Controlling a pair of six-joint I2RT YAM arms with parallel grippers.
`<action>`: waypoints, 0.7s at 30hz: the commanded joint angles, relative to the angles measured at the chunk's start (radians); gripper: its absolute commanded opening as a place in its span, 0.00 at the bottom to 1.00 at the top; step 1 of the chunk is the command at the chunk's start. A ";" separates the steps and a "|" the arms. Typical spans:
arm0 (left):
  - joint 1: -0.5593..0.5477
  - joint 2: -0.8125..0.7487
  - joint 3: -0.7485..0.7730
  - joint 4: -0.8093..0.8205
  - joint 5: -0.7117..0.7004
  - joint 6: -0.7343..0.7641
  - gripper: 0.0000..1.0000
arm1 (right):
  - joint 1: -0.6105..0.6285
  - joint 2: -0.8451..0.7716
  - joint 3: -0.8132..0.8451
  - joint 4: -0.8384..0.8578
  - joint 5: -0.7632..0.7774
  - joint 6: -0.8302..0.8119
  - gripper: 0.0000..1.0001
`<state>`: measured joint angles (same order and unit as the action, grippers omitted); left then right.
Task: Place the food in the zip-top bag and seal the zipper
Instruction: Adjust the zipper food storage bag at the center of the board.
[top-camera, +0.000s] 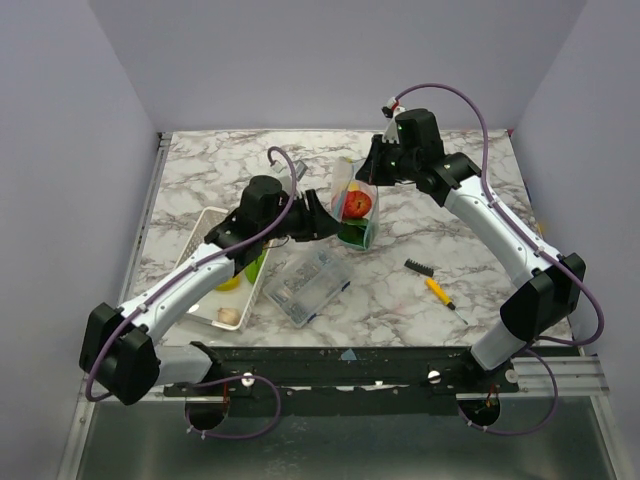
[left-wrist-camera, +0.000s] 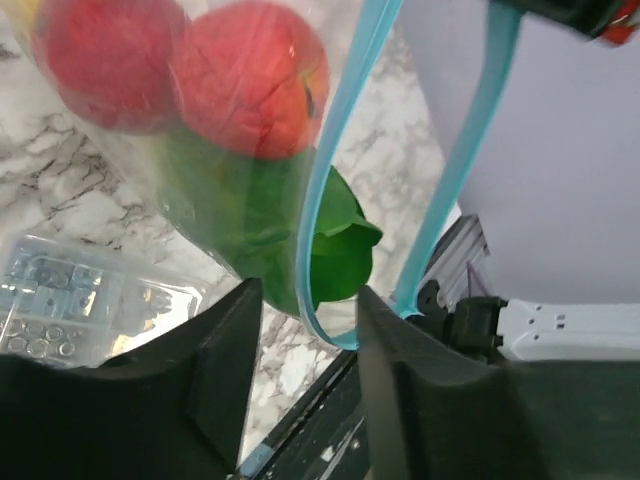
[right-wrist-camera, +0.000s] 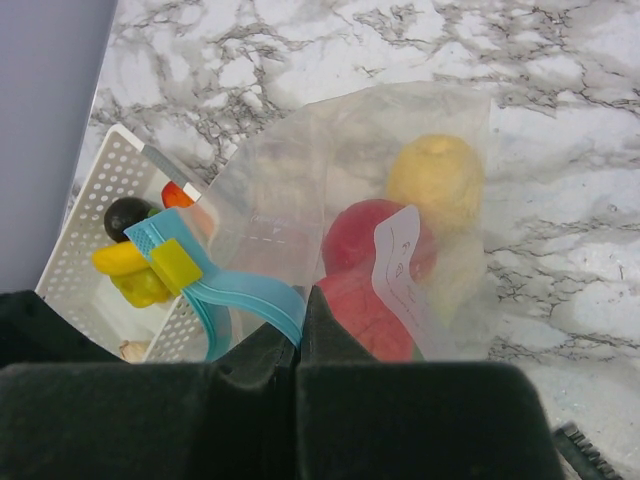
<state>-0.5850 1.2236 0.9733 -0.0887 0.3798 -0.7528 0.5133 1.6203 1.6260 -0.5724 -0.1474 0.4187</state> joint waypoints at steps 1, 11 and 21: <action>-0.024 0.058 0.023 0.037 0.128 -0.039 0.35 | 0.005 -0.021 0.045 0.011 0.001 0.002 0.01; -0.047 0.159 0.132 0.287 0.262 -0.285 0.00 | 0.004 0.106 0.300 -0.216 0.190 -0.149 0.09; -0.046 0.180 0.077 0.369 0.153 -0.405 0.00 | 0.028 0.064 0.271 -0.381 0.243 -0.159 0.54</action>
<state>-0.6273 1.4075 1.0519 0.1936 0.5682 -1.0954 0.5201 1.7416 1.9236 -0.8505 0.0490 0.2794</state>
